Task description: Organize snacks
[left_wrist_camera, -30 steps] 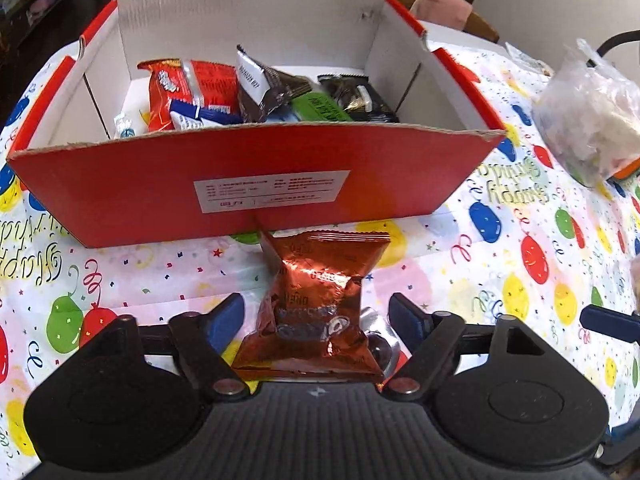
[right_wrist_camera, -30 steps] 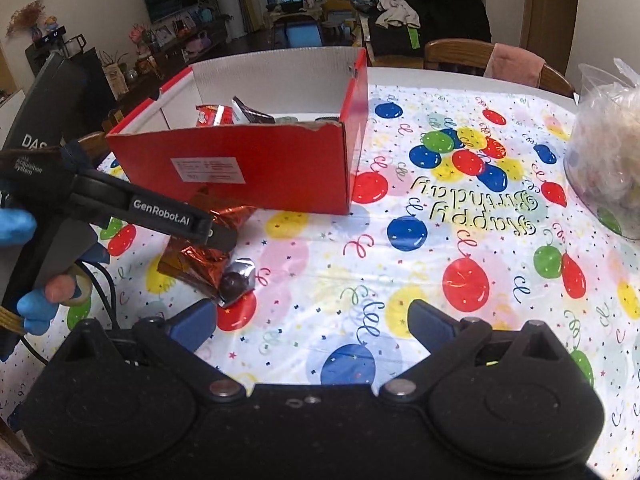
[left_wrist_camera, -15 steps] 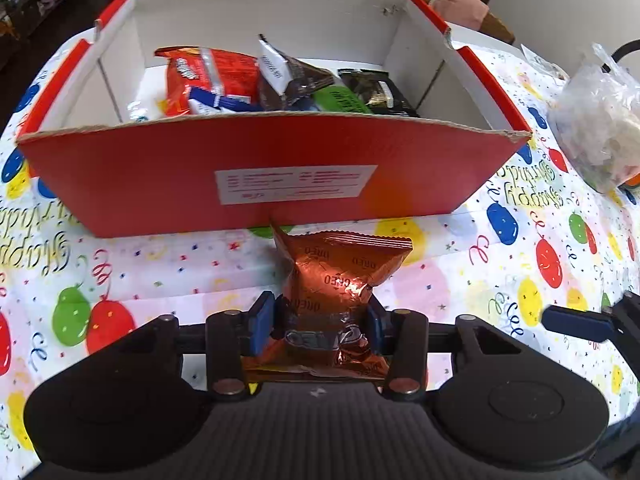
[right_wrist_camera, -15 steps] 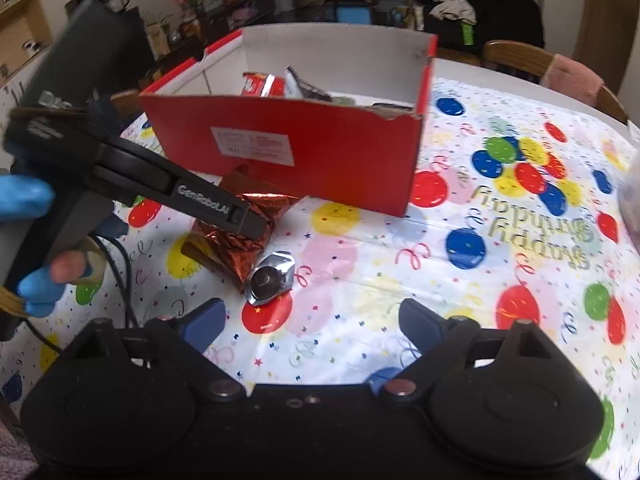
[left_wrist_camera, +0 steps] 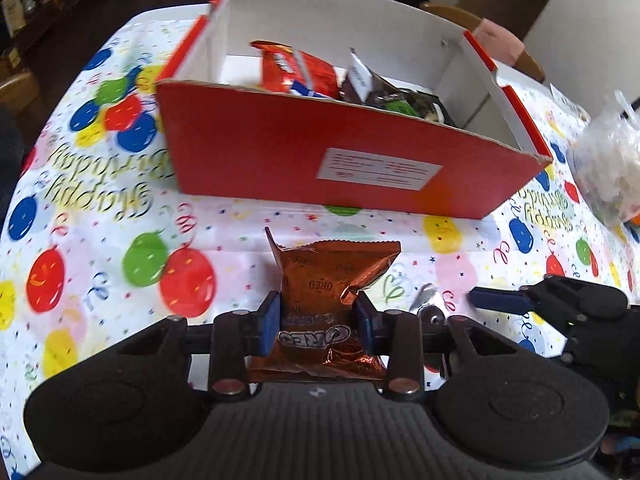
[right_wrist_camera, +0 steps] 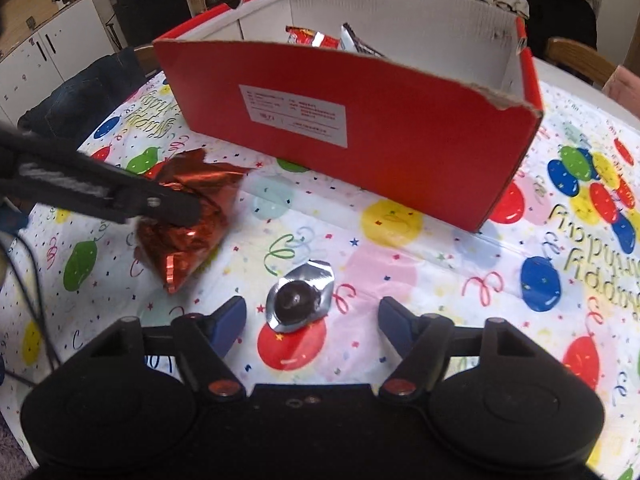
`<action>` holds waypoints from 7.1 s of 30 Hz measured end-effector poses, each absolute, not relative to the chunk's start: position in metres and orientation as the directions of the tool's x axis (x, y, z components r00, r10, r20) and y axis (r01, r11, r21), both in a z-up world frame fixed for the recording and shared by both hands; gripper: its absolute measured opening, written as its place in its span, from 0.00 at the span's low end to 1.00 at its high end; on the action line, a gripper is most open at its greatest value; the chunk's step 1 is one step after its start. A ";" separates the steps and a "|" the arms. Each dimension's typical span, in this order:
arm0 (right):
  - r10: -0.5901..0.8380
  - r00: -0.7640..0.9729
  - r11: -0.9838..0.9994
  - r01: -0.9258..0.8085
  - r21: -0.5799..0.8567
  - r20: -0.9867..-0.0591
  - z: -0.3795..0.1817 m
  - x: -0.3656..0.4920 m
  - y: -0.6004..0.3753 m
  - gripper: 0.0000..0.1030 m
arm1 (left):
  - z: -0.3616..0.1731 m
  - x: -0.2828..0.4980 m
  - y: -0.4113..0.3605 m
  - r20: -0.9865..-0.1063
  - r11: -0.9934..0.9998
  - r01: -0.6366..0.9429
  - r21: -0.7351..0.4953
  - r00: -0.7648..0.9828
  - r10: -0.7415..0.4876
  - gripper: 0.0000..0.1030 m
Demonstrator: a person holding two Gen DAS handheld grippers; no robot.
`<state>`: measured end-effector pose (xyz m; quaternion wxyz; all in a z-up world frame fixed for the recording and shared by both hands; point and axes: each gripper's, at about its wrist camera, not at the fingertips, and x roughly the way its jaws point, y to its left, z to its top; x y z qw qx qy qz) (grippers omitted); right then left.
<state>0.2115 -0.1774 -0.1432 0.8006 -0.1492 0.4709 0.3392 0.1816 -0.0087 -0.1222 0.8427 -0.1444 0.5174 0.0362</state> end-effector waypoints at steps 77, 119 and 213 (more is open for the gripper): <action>0.465 0.596 0.834 -0.542 0.100 -0.655 -0.003 0.274 -0.179 0.28 | 0.005 0.242 0.017 -0.750 0.972 -0.177 -0.153 0.661 0.002 0.34; 0.379 0.395 0.837 -0.531 0.128 -0.837 -0.088 0.347 -0.137 0.33 | -0.075 0.331 0.029 -0.887 0.969 -0.246 -0.007 0.450 0.108 0.36; 0.490 0.676 0.866 -0.451 0.218 -0.551 0.033 0.208 -0.226 1.00 | 0.035 0.158 -0.012 -0.649 0.976 -0.140 -0.168 0.761 -0.003 0.98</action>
